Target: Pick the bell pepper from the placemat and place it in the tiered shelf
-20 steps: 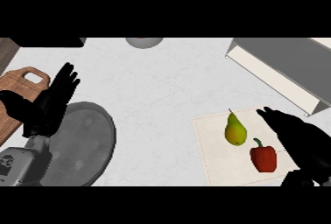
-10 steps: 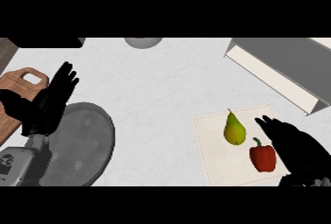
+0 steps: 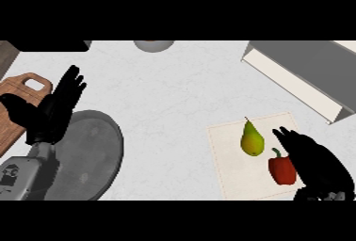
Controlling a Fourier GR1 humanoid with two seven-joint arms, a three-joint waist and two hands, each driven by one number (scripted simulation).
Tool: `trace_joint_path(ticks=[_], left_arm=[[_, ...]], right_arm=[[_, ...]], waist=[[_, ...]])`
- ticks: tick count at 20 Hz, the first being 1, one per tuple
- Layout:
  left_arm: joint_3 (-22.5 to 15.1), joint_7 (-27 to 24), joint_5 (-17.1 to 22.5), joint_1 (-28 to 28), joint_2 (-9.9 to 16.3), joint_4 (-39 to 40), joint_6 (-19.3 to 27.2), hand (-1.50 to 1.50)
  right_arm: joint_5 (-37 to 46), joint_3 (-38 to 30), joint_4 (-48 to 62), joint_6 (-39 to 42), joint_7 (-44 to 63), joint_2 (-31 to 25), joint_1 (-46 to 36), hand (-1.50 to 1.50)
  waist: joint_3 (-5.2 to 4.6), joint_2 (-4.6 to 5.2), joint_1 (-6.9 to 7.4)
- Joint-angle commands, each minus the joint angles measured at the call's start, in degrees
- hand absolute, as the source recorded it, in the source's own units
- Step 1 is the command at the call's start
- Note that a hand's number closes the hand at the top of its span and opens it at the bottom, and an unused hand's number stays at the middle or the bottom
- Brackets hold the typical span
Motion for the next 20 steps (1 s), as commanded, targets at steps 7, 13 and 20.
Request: trace_joint_path(ticks=[7, 13, 20], left_arm=[[-1.04, 1.73, -4.24, 0.93, -5.03, -2.17, 0.77, 0.0], [4.1, 4.62, -2.11, -1.63, -1.74, -3.01, -3.05, 0.0], [1.95, 1.55, -5.33, 3.01, -4.91, -4.73, -2.99, 0.0]], right_arm=[[7.24, -1.61, 10.15, -0.77, -5.61, 8.16, -0.63, -1.5], [9.64, -4.23, 18.9, -2.6, -13.24, 9.37, -1.36, -1.5], [17.52, -1.8, 21.84, -6.31, -20.1, 8.78, -2.38, 1.5]], waist=[[0.0, 0.03, 0.18], [0.01, 0.04, 0.27], [0.02, 0.02, 0.41]])
